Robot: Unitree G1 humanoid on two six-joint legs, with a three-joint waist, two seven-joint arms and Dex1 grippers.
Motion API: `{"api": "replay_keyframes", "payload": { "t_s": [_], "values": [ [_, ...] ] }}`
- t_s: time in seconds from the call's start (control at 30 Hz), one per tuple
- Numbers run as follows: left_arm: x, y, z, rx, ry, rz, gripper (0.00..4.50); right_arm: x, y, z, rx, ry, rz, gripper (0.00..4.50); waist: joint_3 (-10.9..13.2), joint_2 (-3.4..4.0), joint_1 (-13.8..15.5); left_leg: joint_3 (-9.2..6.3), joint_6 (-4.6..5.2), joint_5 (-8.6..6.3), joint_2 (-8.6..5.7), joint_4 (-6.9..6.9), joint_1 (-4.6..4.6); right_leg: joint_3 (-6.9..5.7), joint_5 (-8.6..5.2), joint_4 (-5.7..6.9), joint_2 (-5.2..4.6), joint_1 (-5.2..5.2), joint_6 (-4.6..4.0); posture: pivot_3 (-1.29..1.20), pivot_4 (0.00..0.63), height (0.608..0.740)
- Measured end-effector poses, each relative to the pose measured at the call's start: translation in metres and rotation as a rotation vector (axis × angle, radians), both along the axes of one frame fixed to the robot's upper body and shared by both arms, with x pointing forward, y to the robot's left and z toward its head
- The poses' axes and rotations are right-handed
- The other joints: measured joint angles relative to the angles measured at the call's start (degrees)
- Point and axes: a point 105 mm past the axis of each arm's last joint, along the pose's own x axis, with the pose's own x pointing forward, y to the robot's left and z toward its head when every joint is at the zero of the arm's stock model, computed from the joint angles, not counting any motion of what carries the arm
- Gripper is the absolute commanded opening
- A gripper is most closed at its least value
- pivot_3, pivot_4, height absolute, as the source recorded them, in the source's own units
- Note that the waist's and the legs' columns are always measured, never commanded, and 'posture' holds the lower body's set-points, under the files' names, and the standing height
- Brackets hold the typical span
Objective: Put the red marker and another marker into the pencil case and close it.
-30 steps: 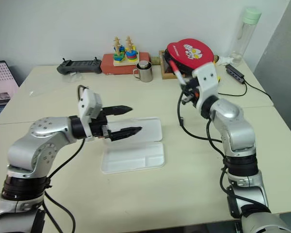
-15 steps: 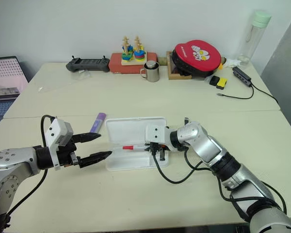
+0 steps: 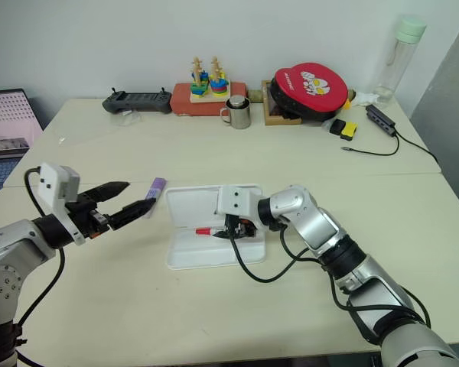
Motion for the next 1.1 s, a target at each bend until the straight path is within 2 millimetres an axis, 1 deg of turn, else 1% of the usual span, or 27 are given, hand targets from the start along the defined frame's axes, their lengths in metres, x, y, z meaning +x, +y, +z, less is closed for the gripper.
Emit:
{"api": "replay_keyframes", "payload": {
  "t_s": [0.03,0.1,0.13,0.2,0.23,0.27,0.3,0.33,0.4,0.5,0.53,0.63,0.7,0.73,0.8,0.93,0.97,1.1],
  "values": [
    [0.004,0.003,0.0,-0.014,-0.004,0.031,4.5,-0.002,0.001,0.006,0.023,0.0,0.003,3.82,0.0,-0.01,0.0,0.0,0.0,0.0,0.01,0.0,0.01,-0.01,0.0,0.02,0.0,0.0,0.0,0.0,0.15,0.74],
    [0.011,0.011,0.001,-0.03,-0.006,0.091,4.5,-0.005,0.002,0.019,0.082,0.02,0.007,4.21,0.0,-0.01,0.0,0.01,0.0,0.0,0.0,0.0,0.01,0.01,0.0,0.03,0.01,-0.01,0.0,0.0,0.15,0.74],
    [0.016,0.019,-0.001,-0.033,-0.001,0.146,4.5,-0.006,0.003,0.029,0.132,0.031,0.004,4.46,0.0,-0.01,-0.1,0.0,0.0,0.0,0.02,0.0,0.01,0.0,0.0,0.03,0.01,-0.01,0.0,0.0,0.15,0.74],
    [0.025,0.034,-0.008,-0.022,0.027,0.239,4.5,-0.006,0.006,0.049,0.216,0.032,-0.007,4.46,0.0,-0.01,-0.1,0.01,0.0,0.0,0.0,-0.01,0.02,0.01,0.0,0.06,0.01,-0.02,0.0,0.0,0.15,0.74],
    [0.029,0.042,-0.018,-0.004,0.066,0.29,4.5,-0.004,0.006,0.066,0.261,0.009,-0.023,4.46,0.0,-0.01,-0.1,0.01,-0.01,0.0,-0.01,0.0,0.02,0.0,0.0,0.06,0.02,-0.03,0.0,0.0,0.15,0.74],
    [0.031,0.044,-0.023,0.005,0.085,0.303,4.5,-0.003,0.005,0.072,0.278,-0.003,-0.031,4.46,0.0,-0.01,-0.1,0.01,-0.01,0.0,-0.02,-0.01,0.02,0.0,0.0,0.06,0.01,-0.03,0.0,0.0,0.15,0.74],
    [0.034,0.046,-0.036,0.021,0.133,0.32,4.5,-0.002,0.003,0.085,0.313,-0.027,-0.048,4.46,0.0,-0.02,-0.2,-0.01,-0.01,0.0,-0.02,-0.02,0.02,-0.02,0.0,0.04,0.01,-0.03,0.0,0.0,0.15,0.74],
    [0.035,0.045,-0.043,0.03,0.159,0.325,4.5,-0.001,0.002,0.091,0.331,-0.039,-0.059,4.46,0.0,-0.03,-0.3,-0.03,-0.01,0.0,-0.02,-0.02,0.01,-0.03,0.0,0.04,0.01,-0.04,0.0,0.0,0.15,0.74],
    [0.039,0.043,-0.052,0.052,0.193,0.322,4.5,-0.001,0.002,0.093,0.346,-0.039,-0.077,4.46,0.0,-0.04,-0.2,-0.04,-0.01,0.0,-0.05,-0.01,-0.01,-0.04,0.0,0.04,-0.01,-0.03,0.0,0.0,0.15,0.74],
    [0.047,0.033,-0.063,0.078,0.236,0.283,4.5,0.0,0.004,0.095,0.358,-0.041,-0.096,4.46,0.0,-0.04,-0.2,-0.02,-0.01,0.0,-0.08,0.01,0.01,-0.03,0.0,0.07,-0.03,-0.03,0.0,0.0,0.15,0.74],
    [0.05,0.029,-0.07,0.097,0.264,0.27,4.5,0.0,0.004,0.096,0.365,-0.046,-0.104,4.46,0.0,-0.05,-0.3,-0.01,-0.01,0.0,-0.07,0.01,0.01,-0.02,0.0,0.08,-0.03,-0.04,0.0,0.0,0.15,0.74],
    [0.057,0.027,-0.088,0.116,0.334,0.27,4.5,0.0,0.004,0.098,0.371,-0.055,-0.116,4.46,0.0,-0.05,-0.6,0.0,-0.01,0.0,-0.06,0.01,-0.01,-0.03,0.0,0.12,-0.02,-0.09,0.0,0.0,0.15,0.74],
    [0.063,0.026,-0.087,0.117,0.338,0.27,4.11,0.0,0.003,0.098,0.367,-0.055,-0.124,4.5,0.0,-0.05,-0.7,-0.01,-0.01,0.0,-0.07,0.02,-0.01,-0.03,0.0,0.14,-0.03,-0.09,0.0,0.0,0.15,0.74],
    [0.064,0.025,-0.087,0.122,0.34,0.272,4.04,0.0,0.003,0.099,0.366,-0.055,-0.125,4.5,0.0,-0.06,-0.7,0.0,-0.01,0.0,-0.07,0.02,-0.01,-0.02,0.0,0.13,-0.03,-0.09,0.0,0.0,0.15,0.74],
    [0.068,0.027,-0.087,0.119,0.348,0.286,3.54,-0.001,0.003,0.1,0.365,-0.057,-0.125,4.5,0.0,-0.06,-0.7,0.01,0.0,0.0,-0.08,0.04,0.0,-0.01,0.0,0.15,-0.04,-0.09,0.0,0.0,0.15,0.74],
    [0.069,0.029,-0.087,0.131,0.349,0.296,2.69,-0.006,0.003,0.102,0.369,-0.051,-0.108,4.5,-0.1,-0.05,-0.7,0.0,0.0,0.0,-0.08,0.04,0.0,0.0,0.0,0.16,-0.04,-0.08,0.0,0.0,0.15,0.74],
    [0.069,0.029,-0.087,0.134,0.349,0.296,2.64,-0.006,0.003,0.102,0.37,-0.048,-0.105,4.5,-0.1,-0.05,-0.7,0.0,0.0,0.0,-0.09,0.05,0.0,0.0,0.0,0.15,-0.05,-0.08,0.0,0.0,0.15,0.74],
    [0.069,0.03,-0.088,0.138,0.349,0.3,1.93,-0.005,0.0,0.101,0.363,-0.049,-0.112,4.5,-0.1,-0.05,-0.7,0.0,0.0,0.0,-0.08,0.04,0.01,0.0,0.0,0.16,-0.05,-0.08,0.0,0.0,0.15,0.74]
  ]
}}
